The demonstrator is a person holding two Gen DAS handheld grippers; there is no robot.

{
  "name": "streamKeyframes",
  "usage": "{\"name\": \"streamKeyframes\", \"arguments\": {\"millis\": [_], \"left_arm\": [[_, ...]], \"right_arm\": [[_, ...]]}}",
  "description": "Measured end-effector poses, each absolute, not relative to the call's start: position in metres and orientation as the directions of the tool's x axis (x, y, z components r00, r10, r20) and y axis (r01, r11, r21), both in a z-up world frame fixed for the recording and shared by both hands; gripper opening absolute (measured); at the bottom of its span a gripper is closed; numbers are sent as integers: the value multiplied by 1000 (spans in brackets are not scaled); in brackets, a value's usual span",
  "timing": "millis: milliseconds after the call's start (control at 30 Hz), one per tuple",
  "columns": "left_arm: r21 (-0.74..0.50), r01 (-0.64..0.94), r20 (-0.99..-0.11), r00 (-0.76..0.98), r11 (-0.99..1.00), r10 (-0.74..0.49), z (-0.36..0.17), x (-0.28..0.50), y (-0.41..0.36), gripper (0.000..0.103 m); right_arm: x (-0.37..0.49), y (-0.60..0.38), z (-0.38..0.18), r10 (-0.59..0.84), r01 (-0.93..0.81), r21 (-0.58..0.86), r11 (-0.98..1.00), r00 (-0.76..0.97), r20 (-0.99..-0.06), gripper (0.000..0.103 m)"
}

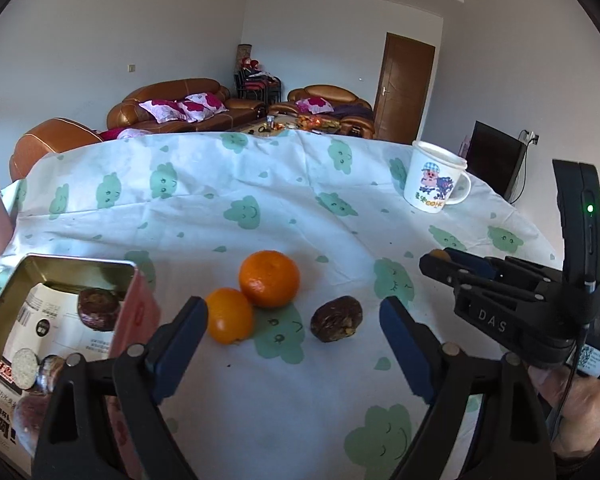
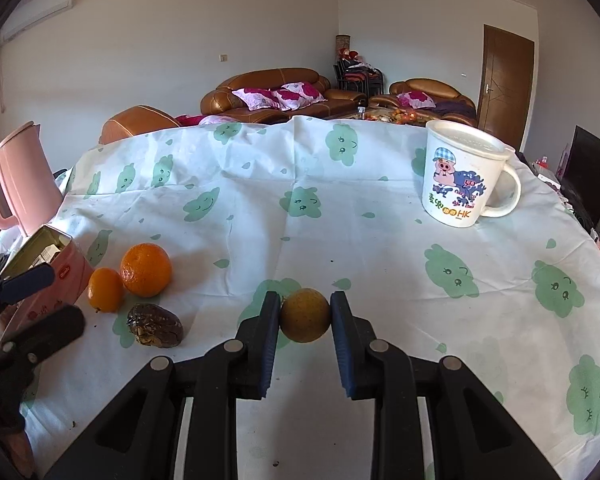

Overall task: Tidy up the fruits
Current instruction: 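Grasp a small yellow fruit with the right tool while the left tool grasps a dark brown date, then carry the yellow fruit with the right tool while the left tool carries the date to the tin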

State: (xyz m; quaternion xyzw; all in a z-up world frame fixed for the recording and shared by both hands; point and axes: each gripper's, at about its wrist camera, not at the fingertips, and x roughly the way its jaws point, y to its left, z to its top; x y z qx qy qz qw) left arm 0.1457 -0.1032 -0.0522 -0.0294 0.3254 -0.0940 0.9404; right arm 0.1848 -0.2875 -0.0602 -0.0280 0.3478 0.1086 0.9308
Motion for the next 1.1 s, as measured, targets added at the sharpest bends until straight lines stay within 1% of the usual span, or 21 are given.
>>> {"name": "streamKeyframes", "arguments": {"millis": [133,167,200,233,300,333,367,433,533,700,800,1100], "left_arm": [[-85,192,-645,738,978,-201,-62,160,-128,83],[-94,200,-652,728,975,-212,-63,163,-131,79],[-98,207,-656,722,973,-220,-64,166,-134,72],[-85,219,-669,711,972,-219,-65,170,-139,70],[-70,221,-710,674,973,-204,-73,180,-144,61],[-84,222,-724,657,971,-213,-75,183,-143,56],[-95,225,-733,644,970,-221,-77,186,-142,46],[-115,231,-750,617,966,-237,-83,189,-142,39],[-124,223,-743,625,967,-239,-82,188,-141,38],[-32,229,-687,702,973,-188,-69,174,-151,38],[0,227,-654,737,974,-172,-63,167,-153,38],[-33,188,-589,790,982,-171,-53,159,-139,38]], "right_arm": [[184,-292,-61,191,-215,44,976,737,-648,27],[184,-292,-61,191,-212,47,976,738,-647,27],[184,-292,-60,191,-212,46,976,739,-646,27],[183,-292,-60,191,-214,44,976,740,-645,27],[184,-292,-60,190,-212,43,976,739,-646,27],[184,-292,-61,190,-211,46,977,739,-647,27],[184,-293,-61,190,-208,50,977,739,-647,28],[184,-295,-61,195,-206,59,977,738,-646,28],[184,-297,-60,201,-206,68,976,741,-640,27],[180,-298,-58,203,-208,66,976,754,-625,28],[179,-299,-57,208,-208,73,975,760,-616,28],[172,-301,-51,231,-227,80,971,782,-579,27]]}}
